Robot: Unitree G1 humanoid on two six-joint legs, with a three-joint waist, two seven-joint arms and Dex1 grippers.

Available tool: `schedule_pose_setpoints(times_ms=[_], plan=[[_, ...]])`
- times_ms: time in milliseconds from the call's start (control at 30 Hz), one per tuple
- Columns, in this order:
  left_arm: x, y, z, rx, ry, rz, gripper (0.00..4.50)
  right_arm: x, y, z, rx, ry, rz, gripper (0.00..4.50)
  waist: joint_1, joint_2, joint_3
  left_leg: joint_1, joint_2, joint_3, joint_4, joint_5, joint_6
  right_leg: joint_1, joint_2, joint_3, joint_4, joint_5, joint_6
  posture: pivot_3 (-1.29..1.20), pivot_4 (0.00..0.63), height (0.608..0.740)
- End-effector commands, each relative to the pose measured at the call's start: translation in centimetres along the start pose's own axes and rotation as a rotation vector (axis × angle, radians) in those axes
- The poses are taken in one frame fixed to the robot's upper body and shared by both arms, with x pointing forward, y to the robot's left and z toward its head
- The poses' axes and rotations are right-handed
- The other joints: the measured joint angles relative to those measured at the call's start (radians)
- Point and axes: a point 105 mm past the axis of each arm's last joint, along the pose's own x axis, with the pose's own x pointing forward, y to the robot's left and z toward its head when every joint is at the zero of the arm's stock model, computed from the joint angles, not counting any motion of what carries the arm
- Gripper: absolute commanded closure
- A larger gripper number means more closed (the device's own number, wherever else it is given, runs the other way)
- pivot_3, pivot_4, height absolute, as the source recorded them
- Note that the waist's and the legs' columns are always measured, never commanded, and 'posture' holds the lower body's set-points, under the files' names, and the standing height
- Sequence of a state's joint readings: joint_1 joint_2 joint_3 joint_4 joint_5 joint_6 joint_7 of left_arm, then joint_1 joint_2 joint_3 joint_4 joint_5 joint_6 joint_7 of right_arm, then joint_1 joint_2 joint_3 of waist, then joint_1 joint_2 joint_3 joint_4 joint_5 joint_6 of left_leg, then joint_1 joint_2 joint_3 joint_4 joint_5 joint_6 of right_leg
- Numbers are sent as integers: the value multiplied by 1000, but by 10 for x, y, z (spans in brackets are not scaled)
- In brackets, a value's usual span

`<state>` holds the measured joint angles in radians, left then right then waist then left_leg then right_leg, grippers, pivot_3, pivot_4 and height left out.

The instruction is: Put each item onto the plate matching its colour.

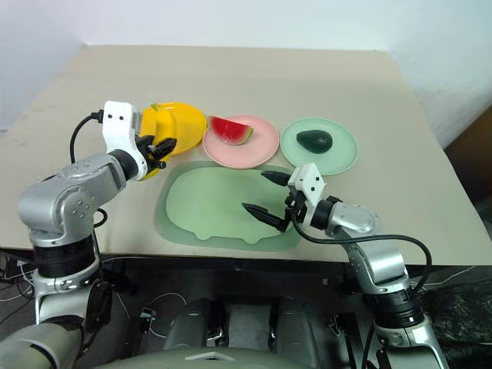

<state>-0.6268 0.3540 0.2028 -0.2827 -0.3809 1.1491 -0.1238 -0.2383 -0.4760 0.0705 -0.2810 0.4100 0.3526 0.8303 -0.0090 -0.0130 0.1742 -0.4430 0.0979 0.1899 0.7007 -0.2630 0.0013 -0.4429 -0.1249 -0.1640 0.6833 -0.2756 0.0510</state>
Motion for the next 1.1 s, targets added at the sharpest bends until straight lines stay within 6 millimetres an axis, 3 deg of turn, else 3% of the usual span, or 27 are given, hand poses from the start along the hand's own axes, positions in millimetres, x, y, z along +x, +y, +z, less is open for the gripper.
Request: schedule_pose_setpoints(times_ms=[33,100,167,300,533,733,867,967,1100], plan=[[14,7,15,29,-82,90,2680,2,1,11,-35,-41,8,0,0,0,0,0,0,0,0,0,0,0,0,0,0,0,0,0,150,695],[29,24,11,-12,-79,216,2680,3,0,12,-36,-39,5,0,1,0,0,0,0,0,0,0,0,0,0,0,0,0,0,0,150,695],[42,29,6,-53,-61,256,2680,5,-1,13,-38,-39,-1,0,-1,0,0,0,0,0,0,0,0,0,0,0,0,0,0,0,150,695],[66,41,15,-82,-102,344,2680,5,-1,17,-33,-44,-14,0,0,-1,0,0,0,0,0,0,0,0,0,-1,0,0,0,0,150,695],[91,42,30,-51,-133,316,2680,6,2,18,-22,-42,-26,0,-3,-1,0,-1,0,1,0,0,0,0,0,-1,0,0,0,0,150,695],[104,44,11,23,-73,296,2680,5,-3,14,-27,-34,-54,0,-5,-1,0,-1,0,1,0,0,0,-1,0,-1,0,0,1,0,150,695],[105,51,-4,-23,-54,319,2680,5,-5,13,-33,-31,-61,0,-4,-1,0,-1,0,1,0,0,0,0,0,-1,0,0,1,0,150,695],[105,55,-7,-29,-54,328,1763,5,-6,15,-37,-33,-63,0,-7,-1,0,0,0,1,0,0,0,0,0,-1,0,0,1,0,150,695],[105,52,10,-8,-110,301,426,6,-6,18,-41,-37,-65,0,-7,-2,0,-1,0,1,0,0,0,-1,0,-1,1,0,1,0,150,695]])
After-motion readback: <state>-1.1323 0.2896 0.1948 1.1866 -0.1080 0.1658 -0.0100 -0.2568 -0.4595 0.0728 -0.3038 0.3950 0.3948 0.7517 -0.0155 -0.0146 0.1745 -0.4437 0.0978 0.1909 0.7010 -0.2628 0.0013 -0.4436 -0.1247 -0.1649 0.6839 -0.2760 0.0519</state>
